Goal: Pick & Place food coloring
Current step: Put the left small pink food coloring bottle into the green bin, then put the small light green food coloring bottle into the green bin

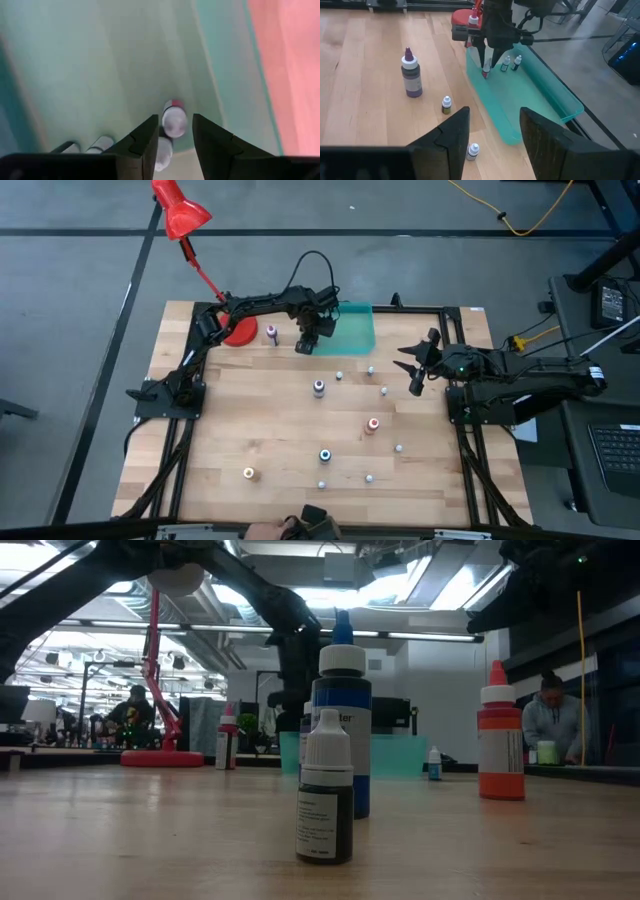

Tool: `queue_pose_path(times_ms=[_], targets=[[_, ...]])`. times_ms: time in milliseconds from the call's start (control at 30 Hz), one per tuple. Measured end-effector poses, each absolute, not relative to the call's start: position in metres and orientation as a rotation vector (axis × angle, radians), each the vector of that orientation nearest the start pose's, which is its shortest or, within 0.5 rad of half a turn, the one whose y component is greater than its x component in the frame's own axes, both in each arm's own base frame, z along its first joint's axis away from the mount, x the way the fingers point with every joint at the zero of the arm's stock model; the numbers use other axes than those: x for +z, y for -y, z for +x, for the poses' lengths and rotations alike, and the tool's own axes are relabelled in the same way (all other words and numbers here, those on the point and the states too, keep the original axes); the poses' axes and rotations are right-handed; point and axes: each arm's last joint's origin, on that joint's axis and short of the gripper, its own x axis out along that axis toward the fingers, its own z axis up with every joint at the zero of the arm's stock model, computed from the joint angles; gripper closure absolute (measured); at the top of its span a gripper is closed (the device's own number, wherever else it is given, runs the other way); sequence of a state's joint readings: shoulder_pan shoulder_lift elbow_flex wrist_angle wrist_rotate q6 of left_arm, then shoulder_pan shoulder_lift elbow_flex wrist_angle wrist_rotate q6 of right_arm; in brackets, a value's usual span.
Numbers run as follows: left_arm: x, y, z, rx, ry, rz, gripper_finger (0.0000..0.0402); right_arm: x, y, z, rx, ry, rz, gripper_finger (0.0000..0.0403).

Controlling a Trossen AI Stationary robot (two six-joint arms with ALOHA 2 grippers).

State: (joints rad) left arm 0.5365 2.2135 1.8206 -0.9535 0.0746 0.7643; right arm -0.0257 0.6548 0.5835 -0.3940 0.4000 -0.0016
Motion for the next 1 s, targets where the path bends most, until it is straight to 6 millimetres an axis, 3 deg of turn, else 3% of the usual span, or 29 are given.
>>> queue_pose_path(times_ms=[133, 400, 700, 867, 1000], targets=[[0.196, -0.226, 0.388, -0.098, -1.336, 0.258, 0.0273, 0.264, 0.015, 0.143, -0.418, -0.461, -0.089, 0.0228], [0.267, -0.215, 0.401, -0.04, -1.229, 0.278, 0.0262, 0.264, 0.015, 0.143, -0.417, -0.462, -0.092, 0.0227], [0.34, -0.172, 0.418, -0.107, -0.999, 0.299, 0.0272, 0.264, 0.015, 0.143, -0.417, -0.463, -0.092, 0.0228], [0.359, -0.144, 0.411, -0.143, -0.98, 0.354, 0.0277, 0.264, 0.015, 0.143, -0.417, -0.463, -0.092, 0.0228], [0.356, -0.134, 0.413, -0.161, -1.001, 0.336, 0.0277, 0.264, 0.015, 0.143, -0.417, -0.463, -0.093, 0.0228]])
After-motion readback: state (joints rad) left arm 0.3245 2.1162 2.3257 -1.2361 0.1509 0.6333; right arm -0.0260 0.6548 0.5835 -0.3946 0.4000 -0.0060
